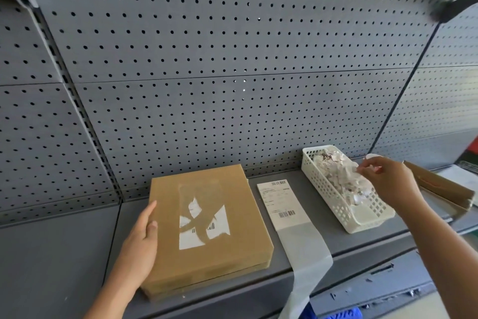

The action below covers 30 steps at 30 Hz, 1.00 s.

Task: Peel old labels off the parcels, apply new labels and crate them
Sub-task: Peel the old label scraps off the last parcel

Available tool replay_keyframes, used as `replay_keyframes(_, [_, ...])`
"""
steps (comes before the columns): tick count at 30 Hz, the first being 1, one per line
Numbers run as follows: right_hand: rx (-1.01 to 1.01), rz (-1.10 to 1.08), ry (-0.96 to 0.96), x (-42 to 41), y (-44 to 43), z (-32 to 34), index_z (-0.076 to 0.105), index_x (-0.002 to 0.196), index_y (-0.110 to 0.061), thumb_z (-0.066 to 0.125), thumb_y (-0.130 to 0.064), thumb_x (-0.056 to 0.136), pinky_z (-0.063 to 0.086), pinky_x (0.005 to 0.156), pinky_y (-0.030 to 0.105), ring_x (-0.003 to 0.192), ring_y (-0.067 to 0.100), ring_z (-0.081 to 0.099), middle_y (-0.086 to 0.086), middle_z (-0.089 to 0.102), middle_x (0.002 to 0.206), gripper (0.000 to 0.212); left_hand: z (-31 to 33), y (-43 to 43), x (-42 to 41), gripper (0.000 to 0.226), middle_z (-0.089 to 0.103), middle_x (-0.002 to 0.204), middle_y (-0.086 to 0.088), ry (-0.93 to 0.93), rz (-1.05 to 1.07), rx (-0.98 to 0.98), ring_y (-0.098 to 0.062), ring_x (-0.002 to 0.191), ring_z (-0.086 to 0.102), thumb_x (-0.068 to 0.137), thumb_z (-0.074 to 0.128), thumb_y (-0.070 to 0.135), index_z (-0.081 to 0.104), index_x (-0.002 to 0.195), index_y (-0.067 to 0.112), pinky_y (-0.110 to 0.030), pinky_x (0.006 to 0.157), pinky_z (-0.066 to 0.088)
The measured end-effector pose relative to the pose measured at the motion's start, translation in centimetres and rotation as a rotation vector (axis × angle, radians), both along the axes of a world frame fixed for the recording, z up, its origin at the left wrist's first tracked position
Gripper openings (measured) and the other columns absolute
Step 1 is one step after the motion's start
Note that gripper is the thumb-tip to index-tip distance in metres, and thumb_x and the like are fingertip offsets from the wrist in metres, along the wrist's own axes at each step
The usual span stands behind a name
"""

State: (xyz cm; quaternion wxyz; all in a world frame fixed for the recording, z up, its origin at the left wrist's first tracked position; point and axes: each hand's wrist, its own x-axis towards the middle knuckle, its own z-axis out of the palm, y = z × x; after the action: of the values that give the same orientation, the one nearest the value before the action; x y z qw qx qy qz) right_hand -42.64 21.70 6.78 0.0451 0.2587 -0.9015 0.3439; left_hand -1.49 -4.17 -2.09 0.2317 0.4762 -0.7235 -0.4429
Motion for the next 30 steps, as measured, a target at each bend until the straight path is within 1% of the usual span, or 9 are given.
replay_keyframes(5, [0.094,-0.039,0.046,-1.9,-0.1,-1.9,0.073,0.084,-0.022,0.074,-0.025,0.086,0.038,0.064,0.031,0.072,0.018,0.055,0.004,0.064,0.094,0.004,0.0,0.1,-0.1,0.046,0.03,0.162,0.012,-0.005,0.006,0.004,-0.019,0.148,0.031,0.109,0.029,0.031,0.029,0.151,0.051,-0.042,0.114,0.029])
replay_keyframes(9, [0.063,-0.071,0.023,-1.8,-0.7,-3.4,0.067,0.095,-0.017,0.073,-0.02,0.086,0.039,0.057,0.029,0.065,0.014,0.054,-0.002,0.062,0.078,0.011,0.0,0.1,-0.2,0.046,0.03,0.162,0.012,-0.008,0.011,0.004,-0.019,0.148,0.032,0.109,0.03,0.031,0.029,0.151,0.051,-0.04,0.109,0.031])
replay_keyframes(12, [0.015,-0.08,0.018,-1.1,-1.4,-3.8,0.059,0.087,-0.015,0.07,-0.015,0.086,0.039,0.059,0.03,0.071,0.021,0.056,0.0,0.06,0.076,0.012,0.0,0.1,-0.2,0.046,0.031,0.161,0.012,-0.008,0.017,0.006,-0.019,0.148,0.032,0.109,0.03,0.03,0.03,0.151,0.05,-0.04,0.109,0.031])
replay_keyframes(14, [0.038,-0.07,0.03,-0.9,-1.8,-4.1,0.063,0.089,-0.013,0.068,-0.013,0.087,0.036,0.061,0.03,0.073,0.022,0.055,0.0,0.061,0.078,0.006,0.0,0.1,-0.2,0.046,0.032,0.161,0.012,-0.008,0.022,0.011,-0.019,0.147,0.032,0.109,0.03,0.03,0.03,0.15,0.05,-0.04,0.109,0.031])
replay_keyframes(17, [0.081,-0.069,0.063,-0.6,-2.0,-4.7,0.069,0.101,-0.01,0.063,-0.013,0.092,0.038,0.068,0.029,0.077,0.023,0.054,0.004,0.063,0.086,0.012,-0.1,0.1,-0.2,0.045,0.032,0.161,0.011,-0.014,0.019,0.015,-0.02,0.146,0.034,0.109,0.03,0.032,0.03,0.15,0.052,-0.036,0.099,0.034])
replay_keyframes(22, [0.111,-0.094,0.102,-0.5,-1.6,-4.9,0.072,0.112,-0.017,0.057,-0.024,0.095,0.042,0.072,0.03,0.082,0.024,0.06,0.011,0.062,0.12,0.023,-0.2,0.1,-0.2,0.046,0.03,0.162,0.013,-0.001,0.015,0.018,-0.018,0.148,0.03,0.109,0.029,0.031,0.03,0.15,0.052,-0.042,0.114,0.028])
replay_keyframes(25, [0.087,-0.106,0.123,-0.4,-1.4,-4.1,0.07,0.119,-0.02,0.05,-0.025,0.097,0.048,0.079,0.036,0.102,0.03,0.059,0.01,0.052,0.132,0.03,-0.1,0.2,-0.2,0.046,0.03,0.162,0.013,-0.002,0.012,0.02,-0.018,0.149,0.03,0.109,0.029,0.032,0.029,0.15,0.052,-0.043,0.115,0.027])
replay_keyframes(27, [0.064,-0.113,0.157,0.0,-1.3,-3.3,0.068,0.123,-0.02,0.05,-0.021,0.096,0.047,0.091,0.044,0.119,0.032,0.048,0.011,0.052,0.13,0.033,0.1,0.3,-0.3,0.046,0.03,0.162,0.013,-0.003,0.01,0.015,-0.017,0.149,0.03,0.109,0.029,0.032,0.028,0.151,0.052,-0.042,0.116,0.028])
replay_keyframes(30, [0.006,-0.102,0.216,0.7,-1.8,-2.3,0.068,0.123,-0.02,0.05,-0.015,0.095,0.041,0.096,0.045,0.123,0.033,0.041,0.011,0.055,0.121,0.032,0.2,0.4,-0.4,0.046,0.028,0.162,0.014,-0.004,0.007,0.013,-0.017,0.149,0.029,0.11,0.028,0.032,0.028,0.152,0.049,-0.041,0.116,0.028])
